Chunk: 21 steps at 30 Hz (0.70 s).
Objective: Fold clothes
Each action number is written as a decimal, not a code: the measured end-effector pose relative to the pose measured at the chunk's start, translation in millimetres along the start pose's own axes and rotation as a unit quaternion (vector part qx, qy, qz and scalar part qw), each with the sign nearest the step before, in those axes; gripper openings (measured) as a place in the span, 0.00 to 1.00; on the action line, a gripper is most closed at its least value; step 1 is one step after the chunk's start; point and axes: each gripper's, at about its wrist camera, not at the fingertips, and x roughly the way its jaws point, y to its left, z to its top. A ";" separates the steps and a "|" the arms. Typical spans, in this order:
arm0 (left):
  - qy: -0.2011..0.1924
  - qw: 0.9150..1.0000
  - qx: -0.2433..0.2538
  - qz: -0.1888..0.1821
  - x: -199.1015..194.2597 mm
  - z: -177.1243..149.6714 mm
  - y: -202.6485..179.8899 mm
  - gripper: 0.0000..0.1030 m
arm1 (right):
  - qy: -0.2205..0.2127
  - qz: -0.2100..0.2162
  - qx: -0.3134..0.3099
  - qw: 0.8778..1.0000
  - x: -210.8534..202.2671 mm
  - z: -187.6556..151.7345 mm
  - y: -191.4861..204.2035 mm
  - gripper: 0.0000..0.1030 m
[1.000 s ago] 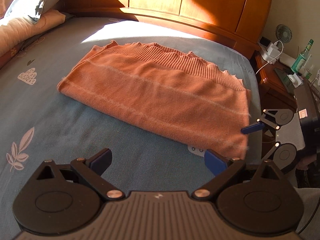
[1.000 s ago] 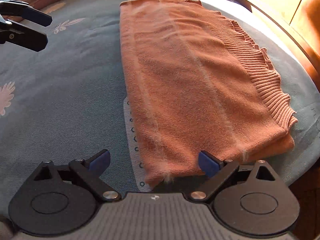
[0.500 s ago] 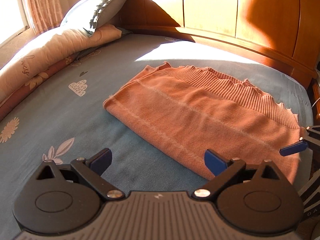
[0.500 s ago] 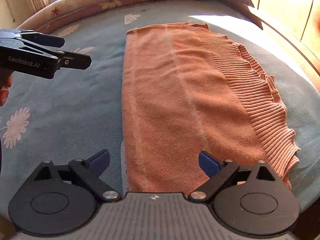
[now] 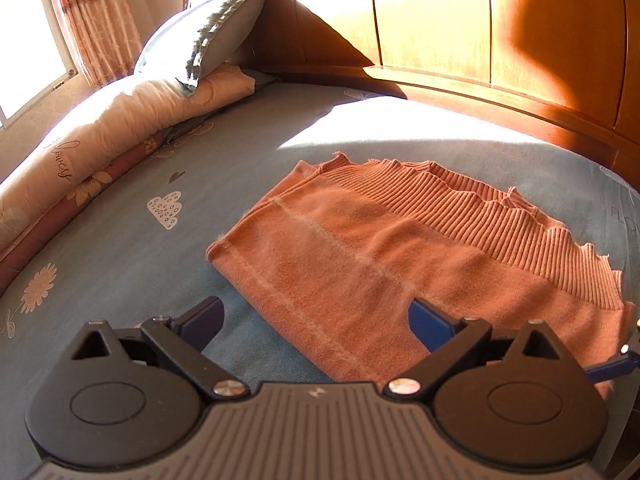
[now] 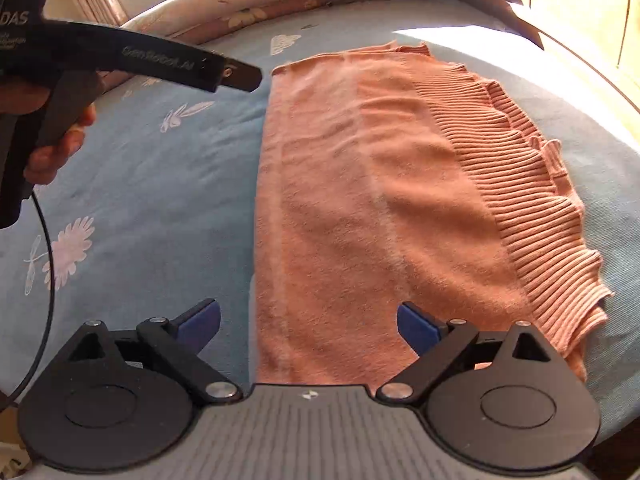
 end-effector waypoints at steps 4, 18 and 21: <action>0.004 1.000 -0.007 -0.003 5.2 6.1 -10.6 0.96 | 0.022 -0.064 0.032 0.997 13.1 5.3 -52.5 0.95; 0.039 0.995 -0.080 0.036 -10.7 -4.6 -4.5 0.96 | -0.017 0.000 -0.015 1.000 43.5 54.1 -25.7 0.96; 0.044 0.995 -0.082 0.035 -15.3 -13.8 8.9 0.96 | -0.004 -0.018 -0.005 1.000 63.9 63.6 -31.8 0.96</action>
